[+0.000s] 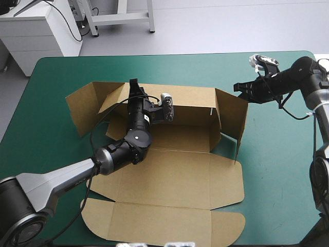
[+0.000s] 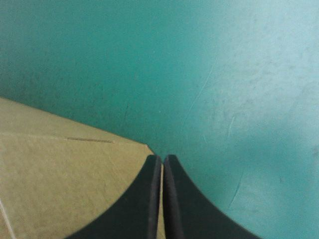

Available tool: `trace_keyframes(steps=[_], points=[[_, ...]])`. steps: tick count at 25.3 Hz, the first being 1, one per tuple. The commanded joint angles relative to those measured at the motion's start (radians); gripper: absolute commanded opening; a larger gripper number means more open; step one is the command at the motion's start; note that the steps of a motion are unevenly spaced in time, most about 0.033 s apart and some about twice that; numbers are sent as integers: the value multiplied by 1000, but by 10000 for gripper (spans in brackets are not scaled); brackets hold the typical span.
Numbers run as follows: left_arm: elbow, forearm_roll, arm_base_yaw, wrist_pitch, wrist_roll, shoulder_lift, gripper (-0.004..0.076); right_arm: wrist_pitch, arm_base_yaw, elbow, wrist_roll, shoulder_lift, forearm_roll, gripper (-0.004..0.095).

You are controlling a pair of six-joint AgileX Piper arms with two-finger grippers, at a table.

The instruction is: Fold the box

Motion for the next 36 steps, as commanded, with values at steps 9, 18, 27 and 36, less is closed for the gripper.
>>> trace_keyframes(steps=[9,18,27,36], points=[[-26,21,-8,-23,-15,-38,-8,-257,-7,537,-545,-317,437,0],[-26,21,-8,-23,-15,-38,-8,-276,-7,843,-1031,-432,778,1],[-26,21,-8,-23,-15,-38,-8,-159,-7,843,-1191,-425,818,444],[-26,21,-8,-23,-15,-38,-8,-373,-7,843,-1345,-421,793,740]])
